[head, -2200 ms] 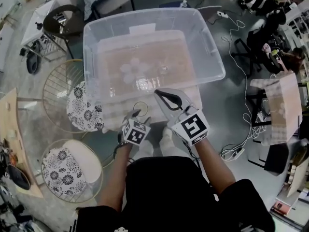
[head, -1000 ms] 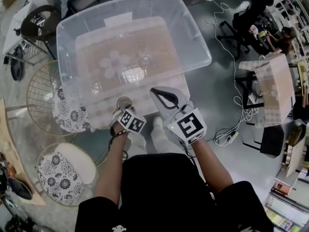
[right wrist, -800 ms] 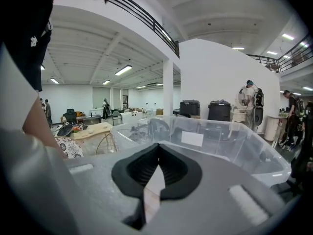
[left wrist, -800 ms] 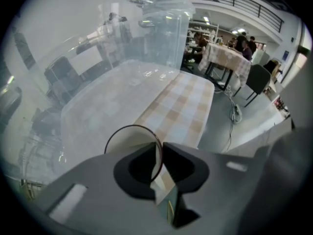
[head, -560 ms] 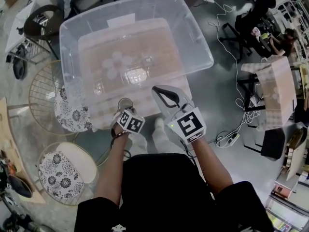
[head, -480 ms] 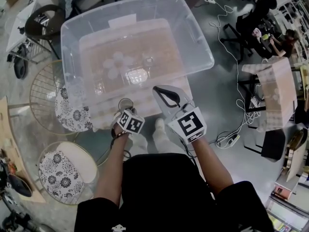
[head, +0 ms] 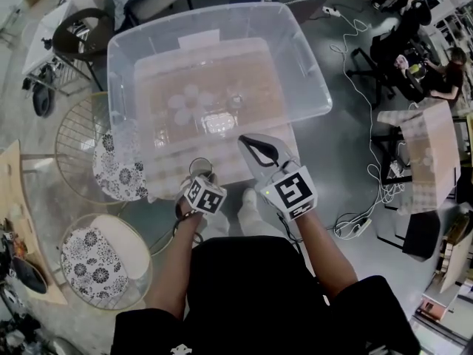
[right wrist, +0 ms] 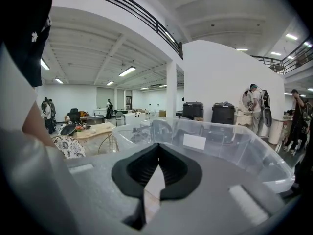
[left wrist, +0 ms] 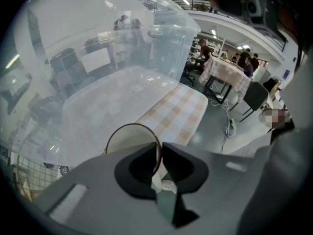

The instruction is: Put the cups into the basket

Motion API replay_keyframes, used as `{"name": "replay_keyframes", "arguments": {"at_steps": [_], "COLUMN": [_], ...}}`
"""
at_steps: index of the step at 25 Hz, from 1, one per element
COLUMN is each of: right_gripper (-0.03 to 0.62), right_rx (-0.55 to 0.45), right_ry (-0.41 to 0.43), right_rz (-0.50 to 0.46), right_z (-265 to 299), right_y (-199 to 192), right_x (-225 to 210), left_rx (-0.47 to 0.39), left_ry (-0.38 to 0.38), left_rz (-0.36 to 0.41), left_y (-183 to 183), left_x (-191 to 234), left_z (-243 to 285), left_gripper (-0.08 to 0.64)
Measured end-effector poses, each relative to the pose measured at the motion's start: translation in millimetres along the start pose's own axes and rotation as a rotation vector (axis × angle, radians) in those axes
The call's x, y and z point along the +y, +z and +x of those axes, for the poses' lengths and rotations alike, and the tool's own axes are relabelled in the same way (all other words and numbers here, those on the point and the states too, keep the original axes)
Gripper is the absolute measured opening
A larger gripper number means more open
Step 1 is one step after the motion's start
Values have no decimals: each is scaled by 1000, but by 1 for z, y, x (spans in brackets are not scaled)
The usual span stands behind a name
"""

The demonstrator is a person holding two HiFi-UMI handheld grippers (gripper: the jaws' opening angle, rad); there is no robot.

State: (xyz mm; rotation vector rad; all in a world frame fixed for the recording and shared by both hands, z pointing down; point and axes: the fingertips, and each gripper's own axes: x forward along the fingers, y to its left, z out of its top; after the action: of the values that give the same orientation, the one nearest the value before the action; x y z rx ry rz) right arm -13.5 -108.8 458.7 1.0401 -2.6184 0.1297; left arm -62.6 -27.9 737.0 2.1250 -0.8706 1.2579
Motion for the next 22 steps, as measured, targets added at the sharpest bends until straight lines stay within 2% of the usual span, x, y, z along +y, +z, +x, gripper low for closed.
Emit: {"name": "replay_keyframes", "arguments": {"at_steps": [14,22], "right_gripper": [3,3], "right_rx": [-68,-103], "right_ry": [41,58], "right_rz": [24,48], "right_z": [2,11], "right_y": [6,15], "right_x": [-11,-16], "left_rx": [-123,-200], "left_ry": [52,93], "left_rz": [-10,18], "left_y": [36,62], "left_x": [-10,-15], "left_z": [-85,-135], "left_gripper": [48,48]}}
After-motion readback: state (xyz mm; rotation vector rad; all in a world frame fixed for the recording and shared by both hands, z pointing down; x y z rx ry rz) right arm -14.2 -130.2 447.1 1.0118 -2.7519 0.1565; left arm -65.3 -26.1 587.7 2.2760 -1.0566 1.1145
